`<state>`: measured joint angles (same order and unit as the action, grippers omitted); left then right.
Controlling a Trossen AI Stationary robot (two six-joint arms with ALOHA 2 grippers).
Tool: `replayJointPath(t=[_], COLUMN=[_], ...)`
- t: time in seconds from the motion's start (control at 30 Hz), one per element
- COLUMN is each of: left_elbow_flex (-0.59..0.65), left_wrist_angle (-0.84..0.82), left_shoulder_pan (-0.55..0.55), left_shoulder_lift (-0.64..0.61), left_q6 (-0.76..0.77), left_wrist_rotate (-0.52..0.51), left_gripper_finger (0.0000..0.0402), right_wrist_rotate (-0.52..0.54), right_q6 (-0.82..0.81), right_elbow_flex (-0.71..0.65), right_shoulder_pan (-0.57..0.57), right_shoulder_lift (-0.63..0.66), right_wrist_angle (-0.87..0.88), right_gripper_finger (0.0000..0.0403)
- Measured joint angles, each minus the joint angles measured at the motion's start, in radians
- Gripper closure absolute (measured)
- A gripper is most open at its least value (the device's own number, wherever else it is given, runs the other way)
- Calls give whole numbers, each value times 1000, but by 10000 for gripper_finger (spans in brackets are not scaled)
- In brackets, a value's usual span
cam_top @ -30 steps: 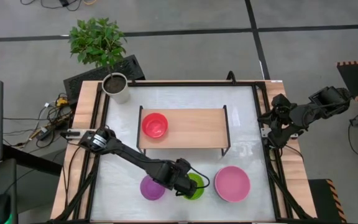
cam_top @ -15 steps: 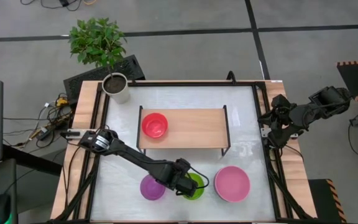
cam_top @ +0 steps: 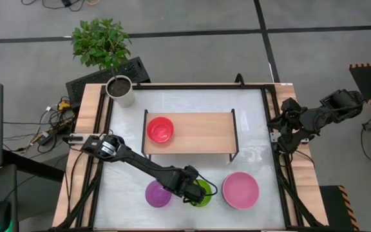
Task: Place and stack bowls onto a shelf
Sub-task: Stack the small green bowl on top of the red bowl on the shelf
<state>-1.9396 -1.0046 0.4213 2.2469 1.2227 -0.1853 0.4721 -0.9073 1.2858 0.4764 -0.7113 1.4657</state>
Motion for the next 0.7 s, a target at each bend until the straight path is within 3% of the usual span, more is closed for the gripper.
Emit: replayJointPath(t=[0.33, 0.7], left_elbow_flex=[0, -1], left_wrist_angle=[-8, 15], left_shoulder_pan=[-5, -5], left_shoulder_lift=[-2, 6], left_q6=[-10, -37], left_wrist_rotate=[2, 5], left_gripper_finger=[311, 393], right_wrist_rotate=[0, 0], right_q6=[0, -1], right_elbow_flex=[0, 0], right_shoulder_pan=[0, 0], right_shoulder_lift=[0, 0], right_wrist_angle=[0, -1], right_gripper_finger=[290, 290])
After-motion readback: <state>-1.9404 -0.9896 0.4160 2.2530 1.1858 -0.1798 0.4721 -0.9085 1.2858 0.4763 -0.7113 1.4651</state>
